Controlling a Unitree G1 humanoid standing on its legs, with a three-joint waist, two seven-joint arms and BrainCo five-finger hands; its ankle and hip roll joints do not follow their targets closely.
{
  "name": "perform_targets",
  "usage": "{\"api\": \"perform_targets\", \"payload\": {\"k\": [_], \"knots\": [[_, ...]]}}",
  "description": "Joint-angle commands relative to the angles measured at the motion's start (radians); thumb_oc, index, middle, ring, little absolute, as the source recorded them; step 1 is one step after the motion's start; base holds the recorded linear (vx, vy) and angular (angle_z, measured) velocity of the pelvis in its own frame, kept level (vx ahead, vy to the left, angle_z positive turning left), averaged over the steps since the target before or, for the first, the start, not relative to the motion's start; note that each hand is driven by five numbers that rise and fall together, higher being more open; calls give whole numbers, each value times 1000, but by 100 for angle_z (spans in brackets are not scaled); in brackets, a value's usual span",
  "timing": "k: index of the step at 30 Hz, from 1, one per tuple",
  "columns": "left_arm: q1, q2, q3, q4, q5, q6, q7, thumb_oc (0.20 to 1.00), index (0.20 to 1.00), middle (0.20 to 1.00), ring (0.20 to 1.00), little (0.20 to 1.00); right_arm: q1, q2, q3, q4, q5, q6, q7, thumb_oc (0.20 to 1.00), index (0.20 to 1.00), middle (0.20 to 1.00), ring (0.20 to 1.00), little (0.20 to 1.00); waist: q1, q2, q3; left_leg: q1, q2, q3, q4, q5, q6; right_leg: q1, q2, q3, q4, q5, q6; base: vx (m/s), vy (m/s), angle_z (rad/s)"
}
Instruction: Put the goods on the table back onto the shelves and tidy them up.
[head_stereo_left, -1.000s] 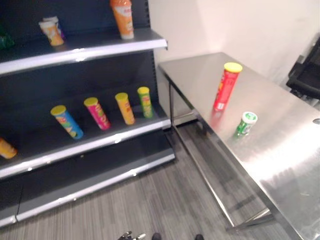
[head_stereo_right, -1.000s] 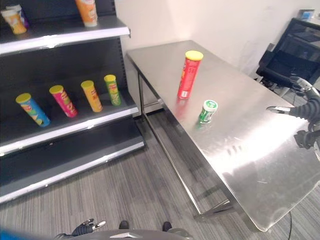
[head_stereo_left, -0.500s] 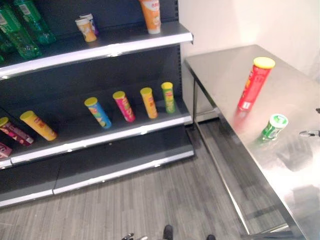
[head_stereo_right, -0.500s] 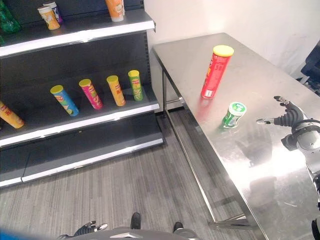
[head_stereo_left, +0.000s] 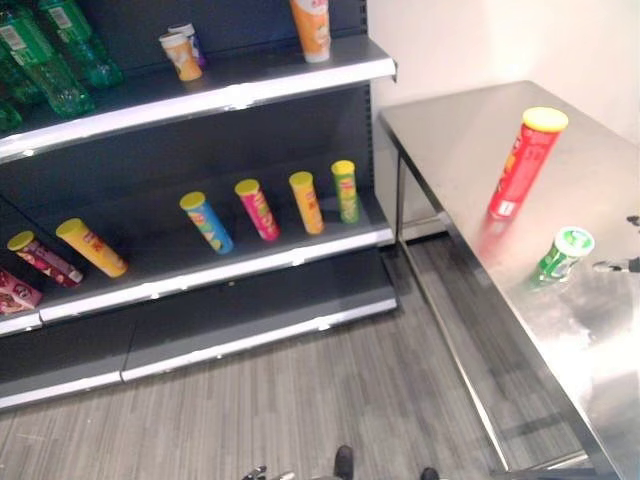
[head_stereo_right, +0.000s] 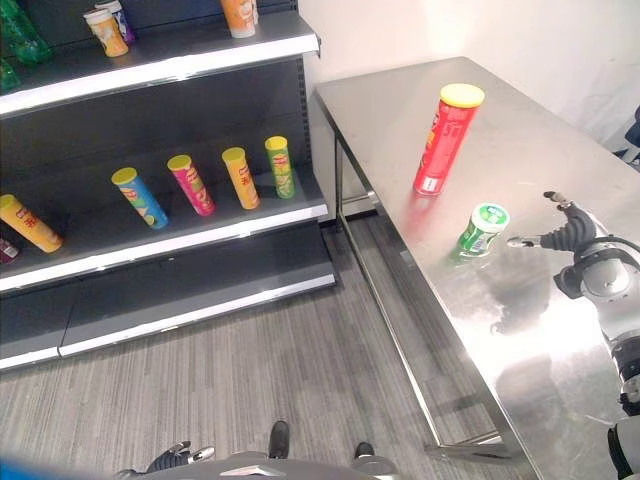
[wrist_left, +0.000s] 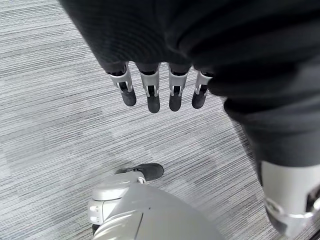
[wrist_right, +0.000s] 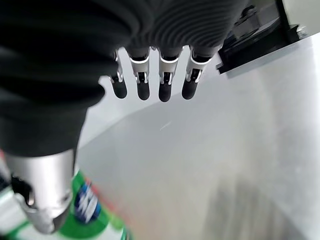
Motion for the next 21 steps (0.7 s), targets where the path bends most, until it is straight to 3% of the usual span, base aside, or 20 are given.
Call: {"api": "perform_targets", "payload": {"k": [1,21], "knots": [[-52,43,-27,17,-22,-16,15,1000,1000,1000,1000,1000,-80,48,20,-20,10,-39,-2,1000,1000,1000,1000,1000,33,-75,-10,71,22,61,10,-89,-65,-23,-42,67,45,-102,26,0,0,0],[-33,46,-14,10,-28,-18,24,1000,1000,1000,1000,1000,-124,97,95,4,-21,-36,3,1000,1000,1000,1000,1000,61,-81,-3,67,21,44,10,-92,-62,-20,-46,54,48,-107,30,3,0,2]]}}
